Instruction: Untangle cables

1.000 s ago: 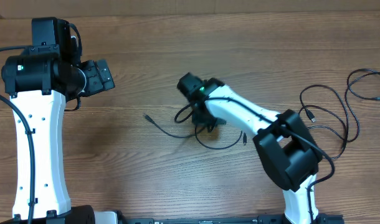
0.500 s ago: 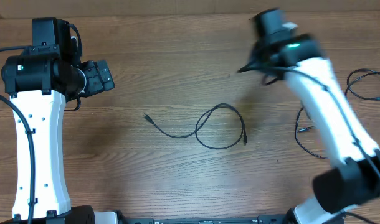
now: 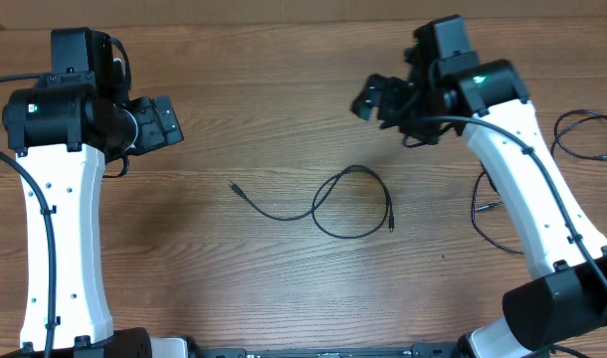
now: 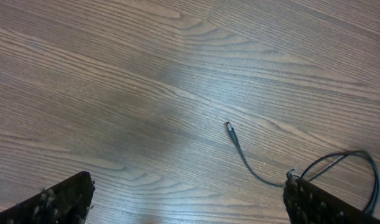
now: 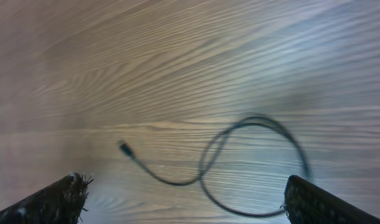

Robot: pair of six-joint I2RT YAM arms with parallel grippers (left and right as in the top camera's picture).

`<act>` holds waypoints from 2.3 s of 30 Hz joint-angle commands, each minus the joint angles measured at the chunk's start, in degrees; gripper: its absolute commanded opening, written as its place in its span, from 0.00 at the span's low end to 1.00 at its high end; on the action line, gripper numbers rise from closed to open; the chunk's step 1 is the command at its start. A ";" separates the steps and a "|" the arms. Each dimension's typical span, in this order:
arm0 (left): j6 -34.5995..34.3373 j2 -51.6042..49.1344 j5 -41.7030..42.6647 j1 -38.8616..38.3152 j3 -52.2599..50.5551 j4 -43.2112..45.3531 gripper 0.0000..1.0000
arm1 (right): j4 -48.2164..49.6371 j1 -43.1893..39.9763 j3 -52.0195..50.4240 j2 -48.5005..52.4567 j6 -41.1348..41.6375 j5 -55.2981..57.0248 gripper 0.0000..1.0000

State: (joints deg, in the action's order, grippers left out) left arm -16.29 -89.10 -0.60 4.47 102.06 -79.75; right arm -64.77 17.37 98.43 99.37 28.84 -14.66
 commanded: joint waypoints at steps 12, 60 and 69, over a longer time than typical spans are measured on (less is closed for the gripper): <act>1.36 0.72 0.66 -0.55 0.96 -0.39 0.97 | -8.70 6.62 10.08 3.26 11.87 15.06 0.99; 19.52 -1.77 7.63 -14.14 -1.95 -1.42 1.00 | -7.13 17.18 8.44 32.94 26.05 15.78 1.00; 19.52 -1.77 7.63 -14.14 -1.95 -1.11 1.00 | -1.42 16.65 2.14 32.94 23.12 12.00 1.00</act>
State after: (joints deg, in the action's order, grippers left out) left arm 1.93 -90.54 7.27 -9.45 100.73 -81.14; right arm -66.83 34.22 102.89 131.52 53.08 -2.17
